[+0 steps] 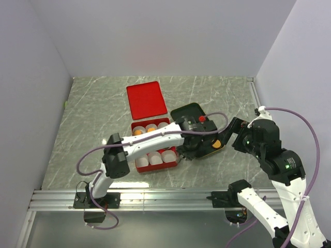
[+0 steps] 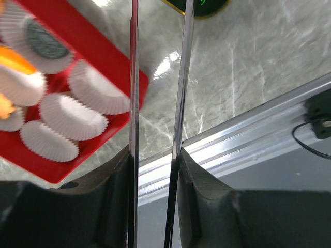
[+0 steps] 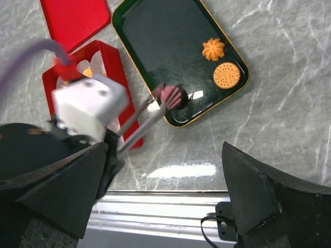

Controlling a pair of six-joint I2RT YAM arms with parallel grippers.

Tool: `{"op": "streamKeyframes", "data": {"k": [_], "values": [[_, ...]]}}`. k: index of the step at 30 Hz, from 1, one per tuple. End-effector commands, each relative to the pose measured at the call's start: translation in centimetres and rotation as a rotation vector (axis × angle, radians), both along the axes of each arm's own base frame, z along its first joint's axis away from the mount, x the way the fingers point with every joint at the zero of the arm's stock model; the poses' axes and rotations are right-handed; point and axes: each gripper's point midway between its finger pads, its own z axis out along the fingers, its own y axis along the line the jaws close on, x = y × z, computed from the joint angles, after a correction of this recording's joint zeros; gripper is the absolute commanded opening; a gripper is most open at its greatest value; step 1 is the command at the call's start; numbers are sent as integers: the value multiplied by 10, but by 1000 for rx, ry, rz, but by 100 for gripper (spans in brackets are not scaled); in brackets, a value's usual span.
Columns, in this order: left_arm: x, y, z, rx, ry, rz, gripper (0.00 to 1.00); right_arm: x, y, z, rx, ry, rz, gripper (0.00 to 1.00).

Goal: Pack the cookies

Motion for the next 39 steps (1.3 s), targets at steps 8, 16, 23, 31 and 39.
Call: {"op": "streamKeyframes", "data": {"k": [8,16,23,31,39], "values": [[0,78,92,-169,-133,157,32,2,12,14,61,-51,39,100],[-34,127,80,-215,-68,227,32,2,19,5,98,-36,48,100],[-55,151,49,-170,-5,246,30,7,25,-1,112,-16,64,100],[-62,134,35,-186,32,210,30,6,22,-2,89,-12,67,100],[-62,154,26,-95,11,246,29,3,20,-7,82,-4,65,100]]}}
